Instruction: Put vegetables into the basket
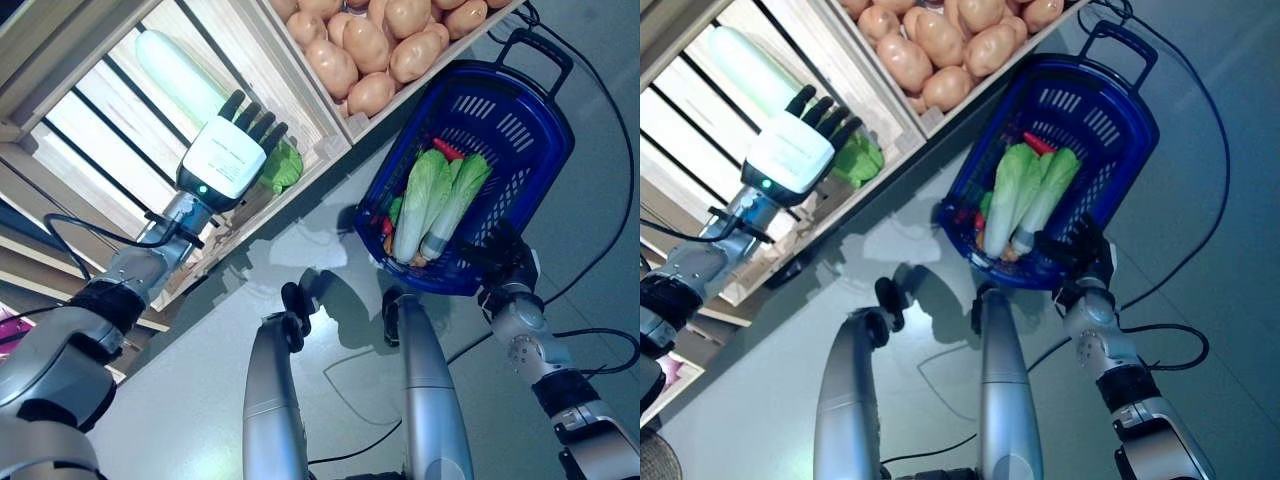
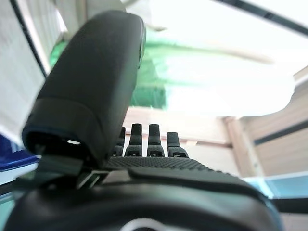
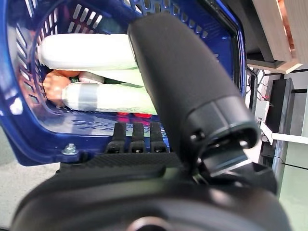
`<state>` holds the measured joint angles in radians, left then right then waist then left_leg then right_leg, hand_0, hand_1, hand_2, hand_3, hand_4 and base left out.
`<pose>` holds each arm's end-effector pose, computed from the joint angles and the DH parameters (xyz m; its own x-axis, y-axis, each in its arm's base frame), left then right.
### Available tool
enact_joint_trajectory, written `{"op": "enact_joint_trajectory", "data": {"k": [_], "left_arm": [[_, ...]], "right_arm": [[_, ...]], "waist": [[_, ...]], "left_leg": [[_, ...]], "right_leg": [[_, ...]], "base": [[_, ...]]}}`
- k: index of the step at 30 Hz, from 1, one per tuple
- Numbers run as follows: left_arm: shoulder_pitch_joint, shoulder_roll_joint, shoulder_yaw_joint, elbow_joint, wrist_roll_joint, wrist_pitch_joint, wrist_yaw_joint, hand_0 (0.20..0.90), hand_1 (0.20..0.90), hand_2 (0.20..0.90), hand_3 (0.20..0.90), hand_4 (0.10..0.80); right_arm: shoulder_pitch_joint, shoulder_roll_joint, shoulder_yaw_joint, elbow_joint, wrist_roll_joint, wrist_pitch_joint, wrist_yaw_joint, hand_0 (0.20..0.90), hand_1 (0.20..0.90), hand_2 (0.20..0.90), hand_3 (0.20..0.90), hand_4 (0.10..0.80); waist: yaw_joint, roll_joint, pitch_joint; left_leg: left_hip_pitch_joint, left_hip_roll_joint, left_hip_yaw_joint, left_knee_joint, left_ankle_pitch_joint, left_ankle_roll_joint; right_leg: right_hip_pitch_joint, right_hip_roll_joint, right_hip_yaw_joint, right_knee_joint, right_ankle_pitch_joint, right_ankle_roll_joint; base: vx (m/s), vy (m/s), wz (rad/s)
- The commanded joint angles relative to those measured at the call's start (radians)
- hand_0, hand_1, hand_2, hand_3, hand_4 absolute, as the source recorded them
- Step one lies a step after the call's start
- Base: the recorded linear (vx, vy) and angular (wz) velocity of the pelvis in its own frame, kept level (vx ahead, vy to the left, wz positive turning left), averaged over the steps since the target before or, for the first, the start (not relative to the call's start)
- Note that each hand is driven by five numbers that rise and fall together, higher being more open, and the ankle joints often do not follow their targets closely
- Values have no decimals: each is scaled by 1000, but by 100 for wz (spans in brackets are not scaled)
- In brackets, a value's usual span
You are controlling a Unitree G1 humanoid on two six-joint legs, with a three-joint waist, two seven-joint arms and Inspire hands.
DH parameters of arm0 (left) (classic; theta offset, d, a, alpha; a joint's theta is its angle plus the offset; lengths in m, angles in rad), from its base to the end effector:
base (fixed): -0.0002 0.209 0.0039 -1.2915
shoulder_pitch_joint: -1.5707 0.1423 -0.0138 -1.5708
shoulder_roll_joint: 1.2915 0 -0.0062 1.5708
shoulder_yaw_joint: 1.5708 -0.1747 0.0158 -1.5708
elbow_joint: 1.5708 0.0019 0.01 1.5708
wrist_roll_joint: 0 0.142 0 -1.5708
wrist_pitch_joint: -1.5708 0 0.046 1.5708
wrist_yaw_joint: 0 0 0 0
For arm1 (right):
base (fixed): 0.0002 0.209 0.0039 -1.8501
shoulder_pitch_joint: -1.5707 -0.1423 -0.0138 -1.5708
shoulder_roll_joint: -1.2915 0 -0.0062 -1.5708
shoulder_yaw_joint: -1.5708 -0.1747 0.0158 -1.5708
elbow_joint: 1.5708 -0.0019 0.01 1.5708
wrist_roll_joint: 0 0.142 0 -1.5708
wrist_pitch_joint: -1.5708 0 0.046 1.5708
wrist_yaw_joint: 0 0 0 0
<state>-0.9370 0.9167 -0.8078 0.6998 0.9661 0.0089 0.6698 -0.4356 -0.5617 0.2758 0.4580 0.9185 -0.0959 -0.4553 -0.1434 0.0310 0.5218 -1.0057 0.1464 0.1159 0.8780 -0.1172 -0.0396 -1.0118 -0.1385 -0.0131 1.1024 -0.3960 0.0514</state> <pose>0.3246 0.2592 0.1768 0.8105 -0.4021 0.4259 -0.5808 -0.4578 0.6731 0.2805 -0.2217 0.0873 0.9194 -0.3699 -0.1335 0.3918 0.8904 0.2318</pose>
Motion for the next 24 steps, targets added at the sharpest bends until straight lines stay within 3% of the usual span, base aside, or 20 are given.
{"op": "enact_joint_trajectory", "data": {"k": [1, 4, 5, 6, 10, 13, 14, 15, 24], "left_arm": [[-109, 22, 29, -2, -54, 43, 21, 900, 900, 900, 900, 800], [-111, 20, 26, 2, -55, 46, -4, 900, 900, 900, 900, 800], [-109, 20, 25, 3, -65, 51, -5, 434, 434, 434, 434, 489], [-109, 20, 25, 9, -65, 49, -14, 300, 300, 300, 300, 400], [-108, 17, 34, 24, -65, 46, -3, 300, 300, 300, 300, 400], [-91, 12, 42, 28, -51, 42, 14, 300, 300, 300, 300, 400], [-96, 14, 43, 25, -54, 52, 21, 300, 300, 300, 300, 400], [-92, 14, 39, 23, -57, 64, 24, 300, 300, 300, 300, 400], [-78, 11, 59, 16, -73, 81, 71, 300, 300, 300, 300, 400]], "right_arm": [[9, -40, -80, -96, -9, -30, -46, 900, 900, 900, 900, 800], [10, -43, -80, -98, -9, -30, -44, 900, 900, 900, 900, 800], [10, -44, -80, -101, -11, -28, -44, 900, 900, 900, 900, 800], [11, -45, -80, -105, -12, -27, -48, 900, 900, 900, 900, 800], [7, -45, -88, -105, -21, -32, -46, 900, 900, 900, 900, 800], [16, -42, -91, -112, -30, -28, -47, 900, 900, 900, 900, 800], [11, -44, -94, -118, -33, -28, -51, 900, 900, 900, 900, 800], [18, -41, -91, -119, -35, -28, -55, 900, 900, 900, 900, 800], [17, -35, -91, -125, -33, -42, -49, 900, 900, 900, 900, 800]], "waist": [[-1, -18, -2], [-4, -18, -2], [-4, -18, -2], [-5, -19, -2], [-7, -18, -2], [-5, -19, -2], [-5, -19, -2], [-4, -19, -2], [0, -24, -2]], "left_leg": [[73, 9, 20, 26, -162, -6], [77, 11, 25, 23, -163, -4], [77, 11, 25, 23, -162, -4], [79, 11, 25, 23, -162, -4], [59, 13, 32, 12, -135, 2], [72, 13, 26, 23, -159, -6], [50, 15, 31, 17, -135, 1], [68, 14, 26, 25, -161, -5], [87, 18, 32, 18, -163, -4]], "right_leg": [[56, -18, -2, -118, 126, 4], [58, -20, -1, -125, 128, 6], [59, -20, 0, -126, 129, 6], [62, -21, 1, -127, 130, 7], [42, -23, 1, -141, 156, 1], [59, -23, 3, -134, 136, 8], [36, -25, 1, -138, 158, 1], [56, -25, 2, -132, 135, 8], [75, -29, -6, -133, 130, 10]], "base": [[6, 17, -4], [0, 0, 0], [0, 0, 0], [0, 0, 0], [-40, 11, -5], [18, 10, -6], [-14, 11, -5], [-10, 11, -5], [8, 1, 0]]}}
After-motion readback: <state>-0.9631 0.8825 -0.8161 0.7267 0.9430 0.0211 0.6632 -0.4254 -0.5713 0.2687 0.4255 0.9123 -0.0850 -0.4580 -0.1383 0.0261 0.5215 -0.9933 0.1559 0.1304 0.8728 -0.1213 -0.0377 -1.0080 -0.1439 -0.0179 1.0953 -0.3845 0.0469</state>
